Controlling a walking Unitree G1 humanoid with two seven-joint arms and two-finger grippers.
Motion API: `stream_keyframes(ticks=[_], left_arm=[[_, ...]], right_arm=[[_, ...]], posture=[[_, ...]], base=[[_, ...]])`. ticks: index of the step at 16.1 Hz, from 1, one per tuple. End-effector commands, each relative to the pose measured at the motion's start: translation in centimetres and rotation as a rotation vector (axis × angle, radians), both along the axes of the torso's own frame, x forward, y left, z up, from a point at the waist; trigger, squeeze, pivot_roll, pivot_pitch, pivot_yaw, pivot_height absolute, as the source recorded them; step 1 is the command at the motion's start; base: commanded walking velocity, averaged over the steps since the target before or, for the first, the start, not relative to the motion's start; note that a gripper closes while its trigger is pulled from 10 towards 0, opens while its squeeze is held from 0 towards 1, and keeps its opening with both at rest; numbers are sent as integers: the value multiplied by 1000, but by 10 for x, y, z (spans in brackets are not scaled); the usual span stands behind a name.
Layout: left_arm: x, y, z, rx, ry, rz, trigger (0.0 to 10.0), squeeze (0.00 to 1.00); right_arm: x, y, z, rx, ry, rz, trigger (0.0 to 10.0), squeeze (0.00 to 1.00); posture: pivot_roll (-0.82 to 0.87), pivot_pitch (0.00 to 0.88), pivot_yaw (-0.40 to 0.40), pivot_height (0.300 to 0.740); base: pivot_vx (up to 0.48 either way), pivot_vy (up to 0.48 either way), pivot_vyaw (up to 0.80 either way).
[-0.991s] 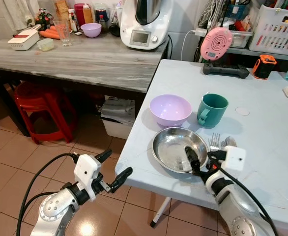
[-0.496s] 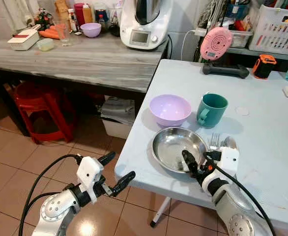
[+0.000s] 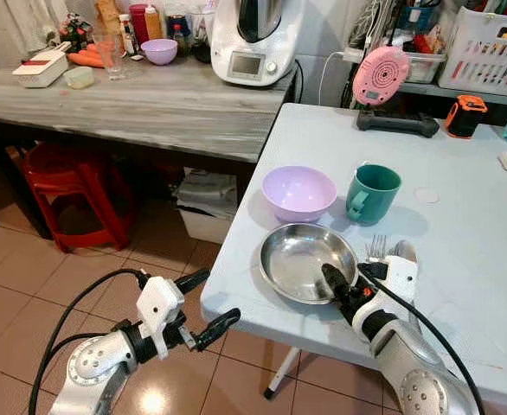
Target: Setting the table
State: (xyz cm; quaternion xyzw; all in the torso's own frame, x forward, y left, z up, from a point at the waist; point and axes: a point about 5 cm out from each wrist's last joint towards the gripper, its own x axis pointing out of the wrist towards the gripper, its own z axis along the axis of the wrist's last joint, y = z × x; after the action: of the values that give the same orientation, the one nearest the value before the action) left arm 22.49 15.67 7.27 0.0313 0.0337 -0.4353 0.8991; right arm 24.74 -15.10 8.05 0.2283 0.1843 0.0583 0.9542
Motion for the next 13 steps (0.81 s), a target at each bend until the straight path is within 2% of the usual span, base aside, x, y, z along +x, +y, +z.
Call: stream_keyframes(ticks=[1,2,6,9,10,11,13], left_arm=[[0,-7,3,13,-17,-25,10000,0],[-1,-15,3,11,-21,-33,10000,0],[-2,-65,4,-3,-28,-63,10000,0],[-10,-117,-6,-6,-10,-75,10000,0],[-14,-155,-11,-4,7,-80,10000,0],[-14,-160,-12,-2,8,-80,10000,0],[-16,-189,-17,14,29,-78,10000,0]], right_arm=[[1,2,-2,13,23,-1,0,0],[1,2,-3,12,29,0,0,0],[0,1,-7,26,63,-21,0,0],[1,1,-7,39,69,-25,0,0],[2,2,-8,49,77,-24,0,0],[2,1,-8,51,78,-24,0,0],[4,1,-8,59,81,-27,0,0]], posture=[[-4,0,-1,740],[-4,0,0,740],[-3,0,3,740],[-3,0,3,740],[-1,0,1,740],[-1,0,1,740],[0,0,0,740]], base=[[0,0,0],[0,0,0],[0,0,0],[0,0,0],[0,0,0],[0,0,0],[0,0,0]])
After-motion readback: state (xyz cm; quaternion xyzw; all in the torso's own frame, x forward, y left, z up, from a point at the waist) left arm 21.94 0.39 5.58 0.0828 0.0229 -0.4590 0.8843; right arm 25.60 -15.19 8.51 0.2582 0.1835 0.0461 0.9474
